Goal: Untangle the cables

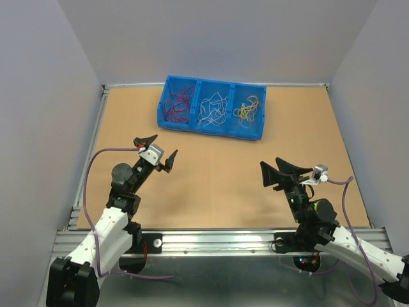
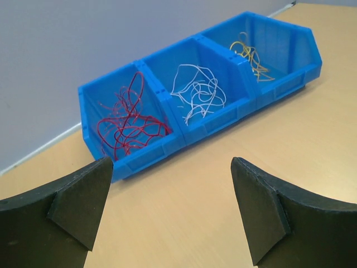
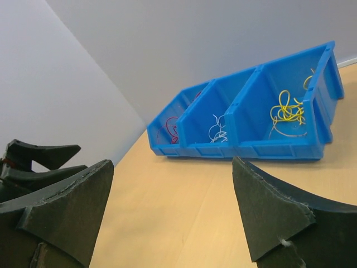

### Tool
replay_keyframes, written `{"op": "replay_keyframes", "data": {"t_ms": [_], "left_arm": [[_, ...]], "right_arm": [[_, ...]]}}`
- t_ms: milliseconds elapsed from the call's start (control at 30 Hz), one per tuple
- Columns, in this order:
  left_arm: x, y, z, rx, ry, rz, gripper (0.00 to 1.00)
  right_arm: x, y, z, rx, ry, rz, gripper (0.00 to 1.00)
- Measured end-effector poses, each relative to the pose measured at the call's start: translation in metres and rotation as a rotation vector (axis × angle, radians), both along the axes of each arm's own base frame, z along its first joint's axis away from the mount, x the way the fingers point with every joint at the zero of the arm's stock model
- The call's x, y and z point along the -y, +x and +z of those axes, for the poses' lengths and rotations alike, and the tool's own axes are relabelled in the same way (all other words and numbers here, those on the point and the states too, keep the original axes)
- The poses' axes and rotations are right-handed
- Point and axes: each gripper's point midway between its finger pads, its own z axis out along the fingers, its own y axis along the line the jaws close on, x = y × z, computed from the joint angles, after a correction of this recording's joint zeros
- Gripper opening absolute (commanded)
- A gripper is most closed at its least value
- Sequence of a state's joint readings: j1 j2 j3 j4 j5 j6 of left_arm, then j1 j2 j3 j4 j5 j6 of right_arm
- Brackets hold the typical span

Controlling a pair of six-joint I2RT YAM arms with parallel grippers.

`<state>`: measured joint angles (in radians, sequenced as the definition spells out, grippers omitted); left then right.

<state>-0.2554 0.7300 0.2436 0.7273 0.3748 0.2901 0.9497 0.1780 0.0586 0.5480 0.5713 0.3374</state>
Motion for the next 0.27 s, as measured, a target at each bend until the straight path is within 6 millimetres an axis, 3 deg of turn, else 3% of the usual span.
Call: {"op": "replay_keyframes", "data": {"t_ms": [267], "left_arm": [[0.006, -0.013, 0.008, 0.075, 0.029, -0.055, 0.99]], "right_arm": [[0.001, 0.001, -0.001, -0.006, 0.002, -0.007, 0.91]]}}
